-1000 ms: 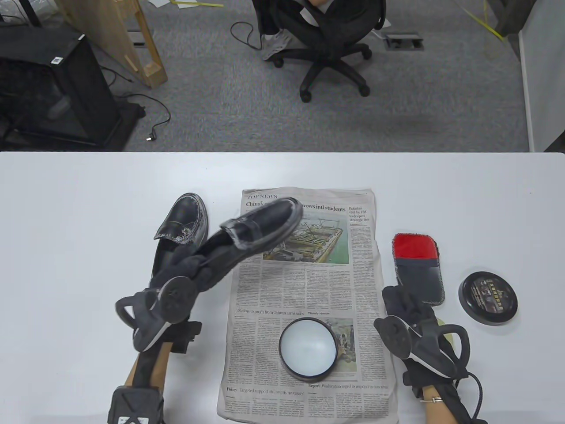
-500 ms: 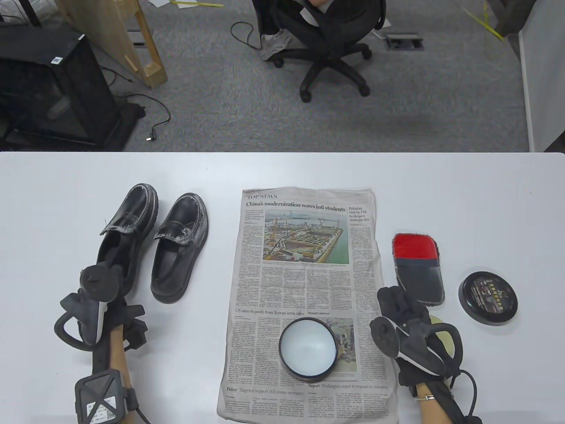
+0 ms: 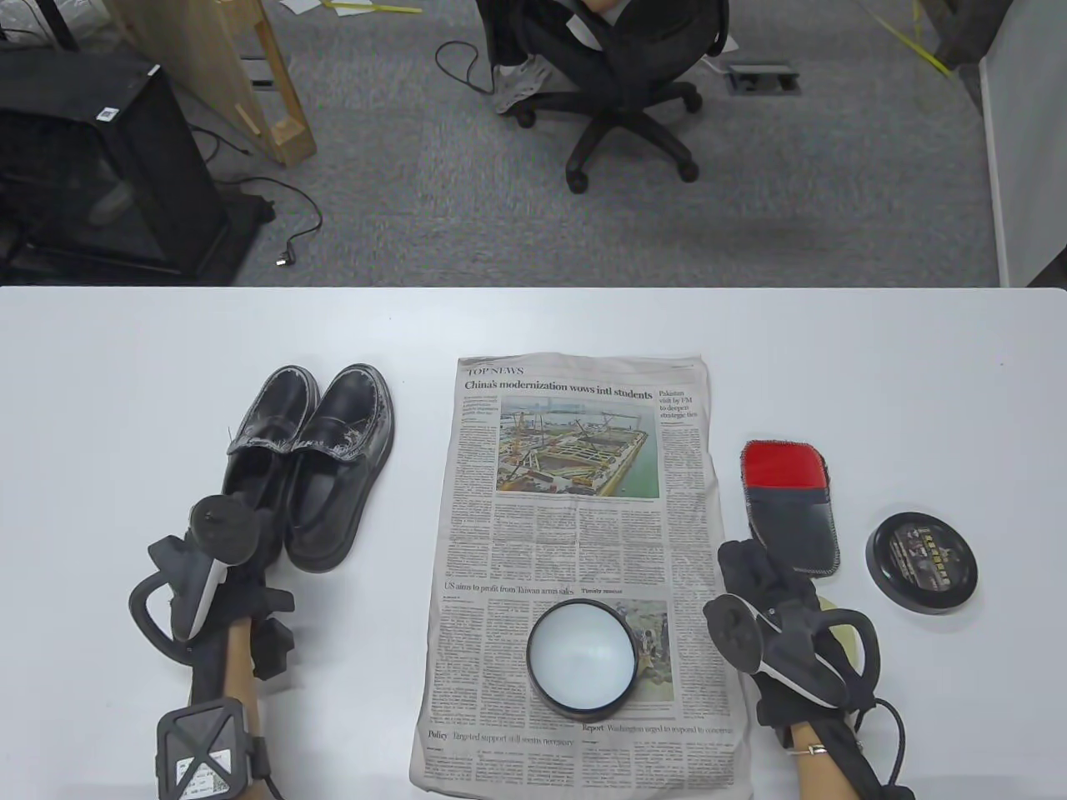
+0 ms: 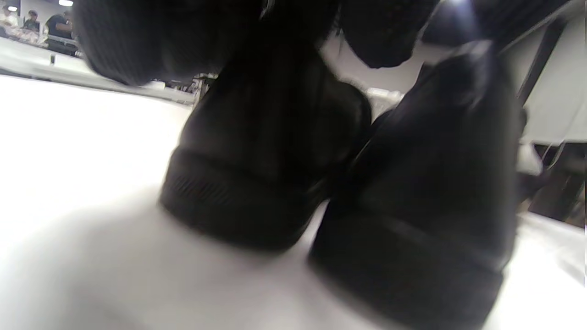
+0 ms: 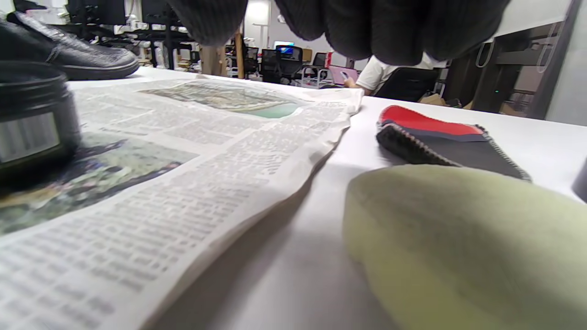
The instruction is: Dip and apply leather care cream with polishing sponge on shoes
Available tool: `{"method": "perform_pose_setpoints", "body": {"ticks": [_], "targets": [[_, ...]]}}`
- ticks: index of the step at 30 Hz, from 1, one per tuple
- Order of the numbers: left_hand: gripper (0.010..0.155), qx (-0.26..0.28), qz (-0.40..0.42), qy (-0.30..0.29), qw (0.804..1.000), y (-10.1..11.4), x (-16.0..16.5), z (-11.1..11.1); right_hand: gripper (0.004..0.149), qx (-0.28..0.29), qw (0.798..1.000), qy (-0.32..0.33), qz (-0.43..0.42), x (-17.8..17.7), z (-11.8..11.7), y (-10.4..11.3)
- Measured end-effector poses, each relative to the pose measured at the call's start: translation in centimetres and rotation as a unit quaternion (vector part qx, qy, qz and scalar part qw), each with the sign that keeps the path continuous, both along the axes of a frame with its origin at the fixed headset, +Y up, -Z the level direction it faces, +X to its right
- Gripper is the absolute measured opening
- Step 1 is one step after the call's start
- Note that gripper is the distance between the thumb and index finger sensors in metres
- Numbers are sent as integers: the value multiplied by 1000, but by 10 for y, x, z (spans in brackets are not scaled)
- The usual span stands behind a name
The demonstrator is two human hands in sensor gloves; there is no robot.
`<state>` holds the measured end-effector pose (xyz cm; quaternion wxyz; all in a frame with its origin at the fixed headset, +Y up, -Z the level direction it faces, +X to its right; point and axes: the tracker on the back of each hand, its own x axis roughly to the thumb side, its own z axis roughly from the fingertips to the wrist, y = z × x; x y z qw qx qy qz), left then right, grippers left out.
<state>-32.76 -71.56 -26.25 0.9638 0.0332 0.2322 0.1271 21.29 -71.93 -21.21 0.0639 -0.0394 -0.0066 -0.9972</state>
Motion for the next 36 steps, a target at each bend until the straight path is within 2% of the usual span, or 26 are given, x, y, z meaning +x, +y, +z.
{"method": "perform_pose_setpoints", "body": {"ticks": [2, 4, 6, 7, 9, 12, 16, 20, 23, 25, 26, 28, 30, 36], "targets": [[72, 51, -28, -12, 998, 17, 12, 7, 72, 15, 999, -34, -14, 14, -6, 6], [75, 88, -24, -68, 994, 29, 31, 14, 73, 25, 996, -76, -30, 31, -15, 11], [78, 116, 30, -150, 981, 35, 57, 19, 77, 26, 991, -125, -40, 53, -28, 14], [80, 123, 65, -206, 969, 34, 74, 21, 79, 20, 988, -147, -43, 65, -35, 14], [91, 96, 117, -344, 927, 28, 114, 23, 83, -15, 979, -203, -33, 93, -49, 11], [103, 14, 111, -479, 871, 3, 170, 28, 90, -65, 961, -267, -23, 129, -63, 0], [115, -90, 68, -570, 814, -29, 216, 33, 94, -111, 942, -310, -59, 163, -70, -19], [123, -144, 54, -601, 784, -49, 235, 34, 100, -138, 933, -323, -80, 178, -74, -42], [124, -166, 39, -608, 775, -57, 240, 35, 103, -169, 925, -328, -95, 183, -77, -56], [125, -176, 26, -606, 775, -60, 242, 37, 104, -142, 934, -326, -30, 180, -78, -55], [125, -177, 26, -607, 774, -61, 243, 37, 106, -155, 934, -321, -9, 179, -78, -53], [125, -176, 32, -607, 775, -60, 243, 37, 112, -173, 931, -319, -35, 177, -78, -50], [124, -181, 30, -607, 773, -60, 242, 37, 117, -213, 922, -318, -62, 175, -76, -47], [124, -184, 19, -607, 773, -62, 241, 40, 125, -190, 931, -306, -55, 164, -67, -49]]}}
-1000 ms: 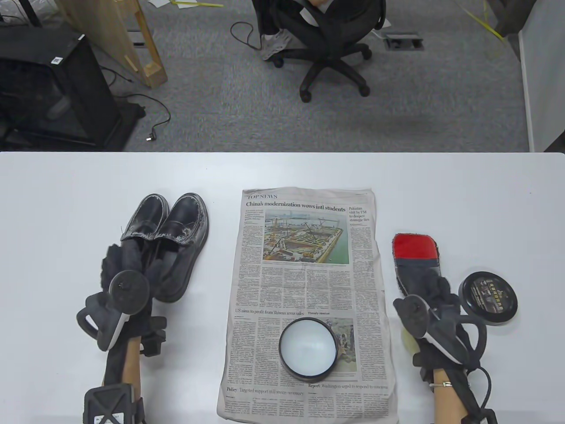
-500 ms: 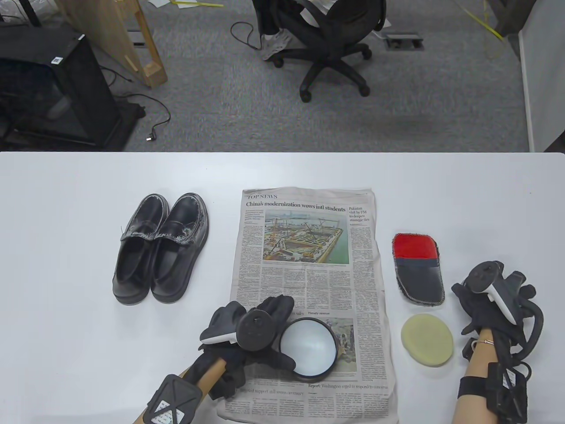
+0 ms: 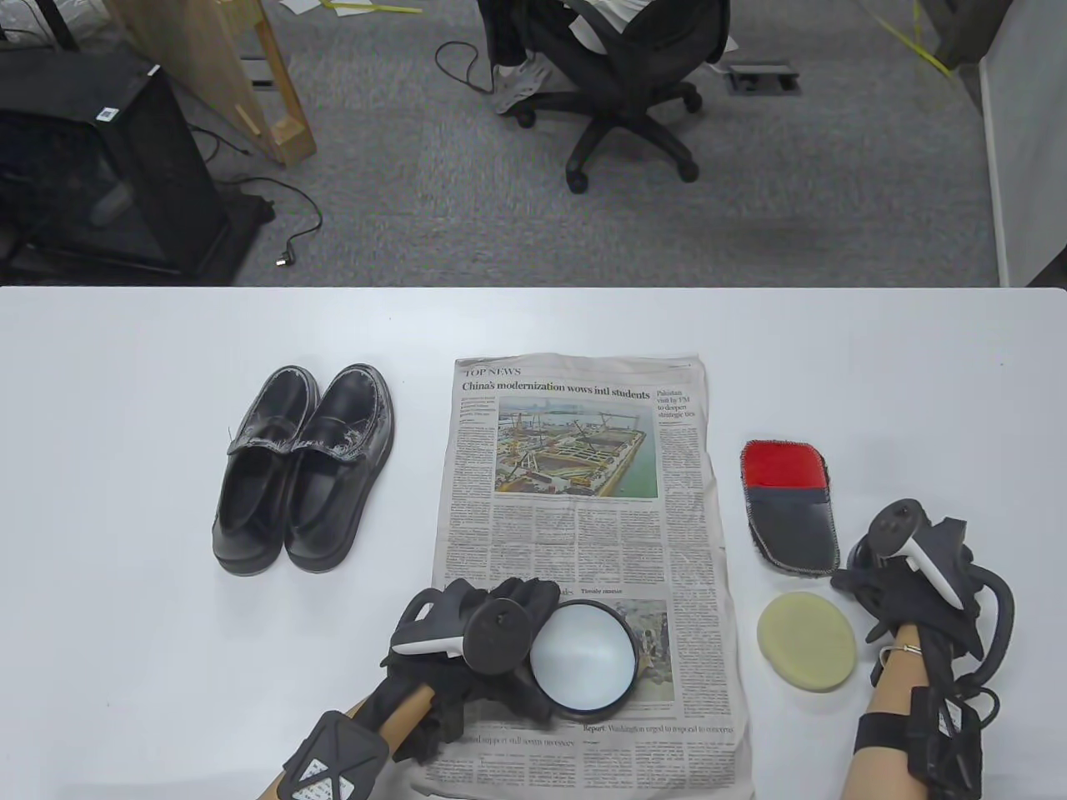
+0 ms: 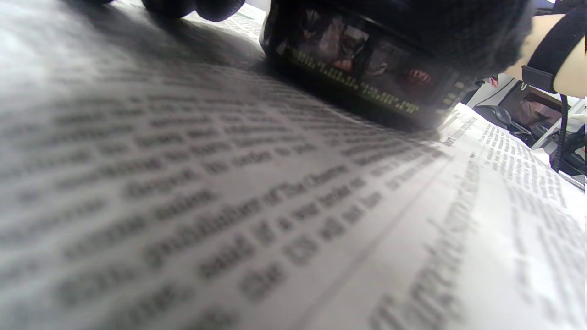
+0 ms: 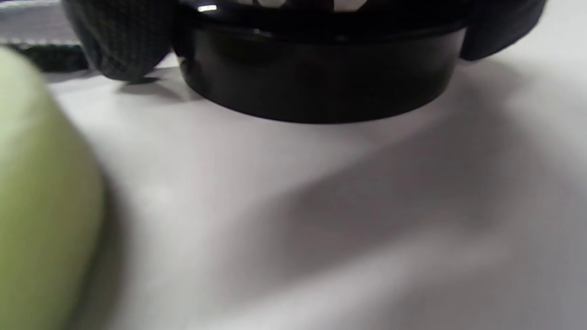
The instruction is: Dip and apply leather care cream with polishing sponge on shoes
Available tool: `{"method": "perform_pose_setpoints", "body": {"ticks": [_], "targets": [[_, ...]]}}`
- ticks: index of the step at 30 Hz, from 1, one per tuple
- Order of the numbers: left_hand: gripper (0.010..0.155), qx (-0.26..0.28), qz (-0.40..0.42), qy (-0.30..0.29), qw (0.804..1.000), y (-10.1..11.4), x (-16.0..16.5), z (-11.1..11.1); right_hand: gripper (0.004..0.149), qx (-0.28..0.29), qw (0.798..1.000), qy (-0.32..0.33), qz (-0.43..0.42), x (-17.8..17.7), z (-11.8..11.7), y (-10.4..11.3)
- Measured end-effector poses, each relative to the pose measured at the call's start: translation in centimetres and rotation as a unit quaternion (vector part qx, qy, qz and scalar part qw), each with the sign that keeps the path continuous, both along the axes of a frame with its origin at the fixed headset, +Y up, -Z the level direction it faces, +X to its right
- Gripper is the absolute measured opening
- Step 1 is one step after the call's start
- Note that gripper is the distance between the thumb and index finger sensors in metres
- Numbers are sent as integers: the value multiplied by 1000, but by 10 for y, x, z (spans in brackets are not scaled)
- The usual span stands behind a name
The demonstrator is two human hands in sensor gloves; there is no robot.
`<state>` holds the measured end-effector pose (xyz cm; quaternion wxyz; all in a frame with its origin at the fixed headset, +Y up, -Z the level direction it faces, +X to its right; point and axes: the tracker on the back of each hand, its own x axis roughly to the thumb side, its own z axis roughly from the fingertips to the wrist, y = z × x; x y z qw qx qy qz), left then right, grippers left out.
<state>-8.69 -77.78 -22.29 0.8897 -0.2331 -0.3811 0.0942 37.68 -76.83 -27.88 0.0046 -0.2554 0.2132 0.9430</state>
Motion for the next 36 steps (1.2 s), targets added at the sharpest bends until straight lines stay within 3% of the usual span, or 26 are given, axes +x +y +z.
{"method": "perform_pose_setpoints", "body": {"ticks": [3, 8, 12, 16, 19, 21, 26, 36], "targets": [[122, 4, -5, 11, 1000, -1, -1, 1, 130, 18, 999, 2, -35, -6, 6, 4], [119, -12, -5, 19, 1000, -3, -3, -2, 126, 127, 980, 140, -54, -57, 20, 48], [117, -17, -4, 25, 1000, -4, -5, -3, 125, 154, 931, 319, -91, -139, 41, 70], [115, -12, -14, 26, 1000, -4, -7, -3, 125, 115, 867, 477, -86, -226, 64, 62], [112, -7, -14, 32, 999, -4, -7, -2, 125, 90, 826, 552, -76, -274, 79, 53], [112, -1, -19, 32, 999, -4, -6, -1, 124, 78, 813, 573, -69, -290, 84, 49], [109, 7, -31, 34, 999, -3, -7, -2, 124, 50, 804, 591, -33, -309, 90, 39], [107, 5, -31, 34, 999, -5, -7, -1, 123, 44, 809, 586, -7, -314, 94, 33]]}}
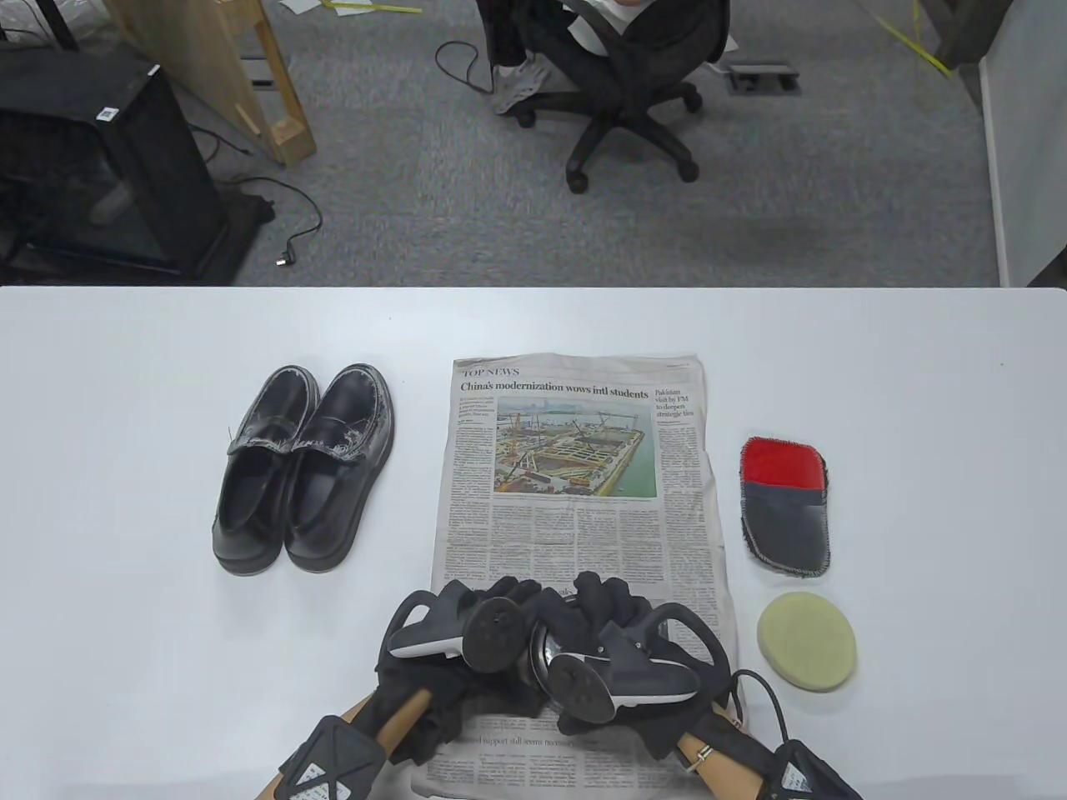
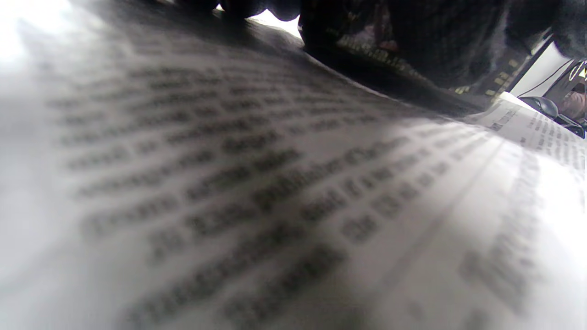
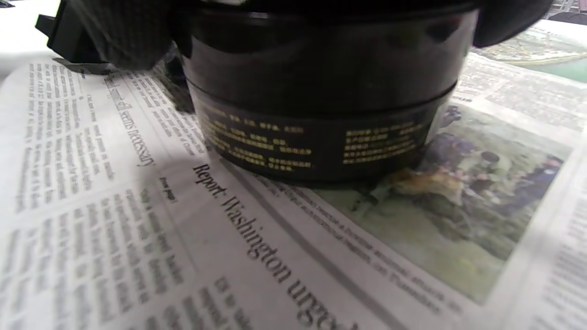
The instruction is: Dip and apply leather care cream with polishing sponge on shoes
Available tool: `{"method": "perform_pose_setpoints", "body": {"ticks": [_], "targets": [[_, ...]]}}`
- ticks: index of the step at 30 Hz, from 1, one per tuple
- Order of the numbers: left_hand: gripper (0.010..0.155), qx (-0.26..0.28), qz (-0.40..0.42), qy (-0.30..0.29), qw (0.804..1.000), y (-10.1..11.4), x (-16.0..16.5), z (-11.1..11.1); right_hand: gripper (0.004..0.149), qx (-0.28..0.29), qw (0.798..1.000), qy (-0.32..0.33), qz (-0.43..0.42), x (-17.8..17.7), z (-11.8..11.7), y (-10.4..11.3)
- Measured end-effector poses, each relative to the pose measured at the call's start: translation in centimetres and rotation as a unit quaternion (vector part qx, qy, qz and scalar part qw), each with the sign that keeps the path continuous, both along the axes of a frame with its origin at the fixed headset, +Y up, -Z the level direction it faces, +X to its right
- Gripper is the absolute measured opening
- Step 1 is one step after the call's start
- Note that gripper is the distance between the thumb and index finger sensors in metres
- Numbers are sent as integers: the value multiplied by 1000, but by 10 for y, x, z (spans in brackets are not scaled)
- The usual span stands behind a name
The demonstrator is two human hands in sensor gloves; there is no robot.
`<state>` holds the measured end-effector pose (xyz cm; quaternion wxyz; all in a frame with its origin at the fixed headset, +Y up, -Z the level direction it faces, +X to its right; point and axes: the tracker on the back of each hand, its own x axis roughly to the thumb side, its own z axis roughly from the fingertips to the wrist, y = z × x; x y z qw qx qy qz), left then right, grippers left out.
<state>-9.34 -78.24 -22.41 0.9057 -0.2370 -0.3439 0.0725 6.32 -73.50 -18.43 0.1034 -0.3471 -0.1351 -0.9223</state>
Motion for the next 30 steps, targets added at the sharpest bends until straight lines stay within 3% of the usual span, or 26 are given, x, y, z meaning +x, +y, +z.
{"method": "perform_pose_setpoints", "body": {"ticks": [9, 27, 30], "targets": [[107, -2, -4, -1, 1000, 0, 1, 0, 122, -20, 999, -11, -42, 7, -3, 7], [105, -1, -1, 3, 1000, -1, 0, -1, 116, 10, 999, -31, 39, 0, 5, 3], [104, -2, 1, 5, 1000, -1, -1, -1, 111, 10, 999, -32, 0, 4, 4, 12]]}}
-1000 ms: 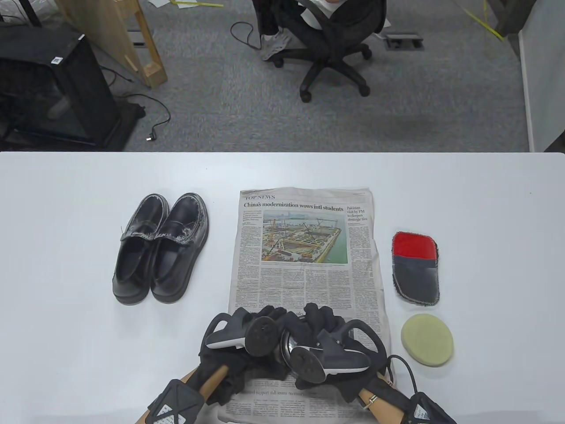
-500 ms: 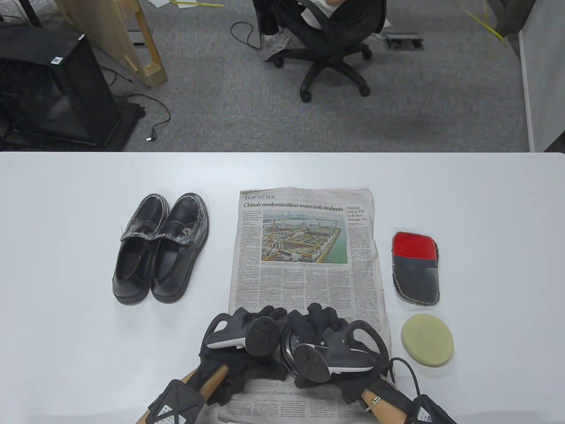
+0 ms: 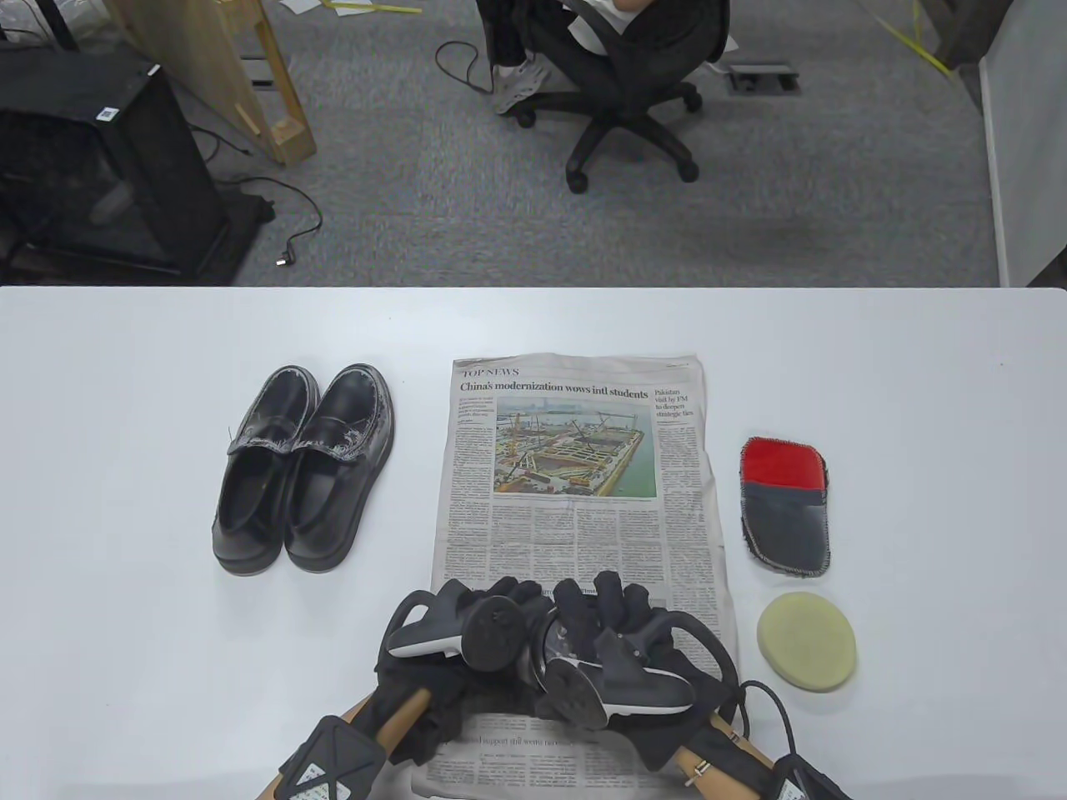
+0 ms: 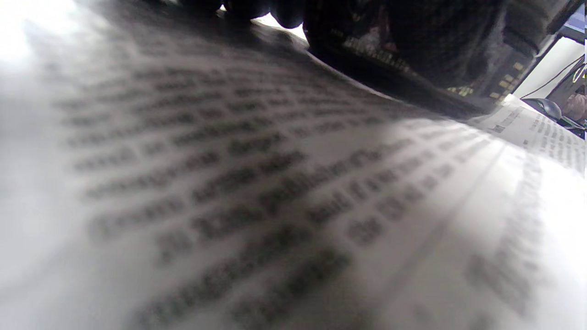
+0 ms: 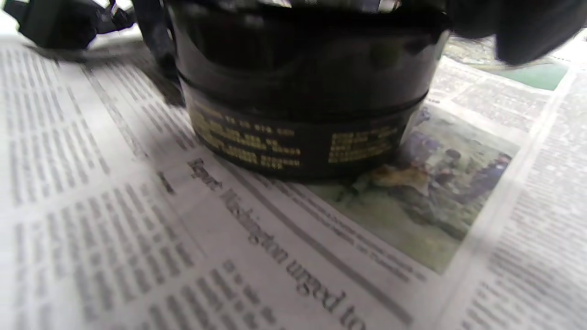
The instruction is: Dip and apply leather care cream with polishing sponge on shoes
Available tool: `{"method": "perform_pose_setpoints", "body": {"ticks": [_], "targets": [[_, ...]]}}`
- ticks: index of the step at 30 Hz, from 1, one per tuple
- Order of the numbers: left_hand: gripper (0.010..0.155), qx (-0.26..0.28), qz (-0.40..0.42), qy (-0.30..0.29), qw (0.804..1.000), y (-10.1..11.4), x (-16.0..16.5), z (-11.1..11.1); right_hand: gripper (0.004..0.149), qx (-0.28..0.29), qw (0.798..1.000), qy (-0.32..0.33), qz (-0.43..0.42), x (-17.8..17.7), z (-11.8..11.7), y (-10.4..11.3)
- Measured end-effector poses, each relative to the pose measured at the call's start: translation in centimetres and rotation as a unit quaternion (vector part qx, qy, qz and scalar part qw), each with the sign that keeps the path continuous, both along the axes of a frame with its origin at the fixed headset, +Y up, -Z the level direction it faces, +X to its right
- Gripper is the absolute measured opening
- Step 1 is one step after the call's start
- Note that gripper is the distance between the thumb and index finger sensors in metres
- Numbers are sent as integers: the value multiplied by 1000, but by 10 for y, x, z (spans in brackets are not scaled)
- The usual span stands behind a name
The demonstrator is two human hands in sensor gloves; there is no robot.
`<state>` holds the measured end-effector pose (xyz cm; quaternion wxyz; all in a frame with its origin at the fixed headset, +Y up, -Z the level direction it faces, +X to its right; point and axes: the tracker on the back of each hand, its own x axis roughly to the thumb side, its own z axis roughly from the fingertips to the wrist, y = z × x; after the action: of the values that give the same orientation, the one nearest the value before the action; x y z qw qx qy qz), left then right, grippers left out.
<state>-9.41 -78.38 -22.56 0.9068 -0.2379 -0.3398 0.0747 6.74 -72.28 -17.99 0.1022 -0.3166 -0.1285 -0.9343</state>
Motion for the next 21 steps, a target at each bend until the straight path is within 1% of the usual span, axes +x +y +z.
{"method": "perform_pose_setpoints", "body": {"ticks": [1, 3, 5, 6, 7, 8, 9, 11, 12, 13, 15, 17, 18, 20, 21], "targets": [[104, -1, 1, 1, 1000, 0, 0, 0, 108, -6, 1000, 8, -23, 2, -1, 4], [103, -1, 4, 4, 1000, 0, -1, -1, 99, -18, 999, 18, -35, 3, -2, 7], [103, -2, 6, 5, 1000, 0, -1, -1, 95, -25, 999, 15, -25, 1, -2, 5], [102, 0, 5, 5, 1000, 0, -1, -1, 96, -1, 1000, 9, -10, -1, -2, 2], [102, 1, 5, 5, 1000, 0, -1, -1, 100, 42, 999, 3, 6, -4, -2, 1], [101, 1, 5, 6, 1000, 0, -1, -1, 104, 64, 998, 1, 16, -7, -2, 0], [101, 0, 6, 7, 1000, 0, -2, -1, 106, 91, 995, -7, 45, -12, -3, -2], [101, 0, 7, 8, 1000, 0, -2, -1, 107, 115, 986, -18, 116, -21, -5, -5], [100, 0, 8, 8, 1000, 0, -2, -1, 108, 109, 985, -21, 129, -23, -6, -4], [100, 0, 8, 9, 1000, 0, -2, -2, 107, 100, 987, -25, 123, -24, -7, -2], [99, -2, 10, 10, 1000, 0, -3, -2, 105, 65, 995, -20, 72, -22, -8, 8], [99, -3, 12, 11, 1000, 0, -3, -3, 94, 27, 1000, 9, -3, -14, -5, 20], [99, -2, 12, 10, 1000, 0, -3, -3, 89, 13, 999, 16, -26, -12, -4, 22], [99, -2, 11, 10, 1000, 0, -3, -3, 80, -36, 999, 21, -22, -8, -2, 17], [99, -2, 10, 11, 1000, 0, -3, -3, 81, -36, 999, 17, -8, -8, -1, 10]]}}
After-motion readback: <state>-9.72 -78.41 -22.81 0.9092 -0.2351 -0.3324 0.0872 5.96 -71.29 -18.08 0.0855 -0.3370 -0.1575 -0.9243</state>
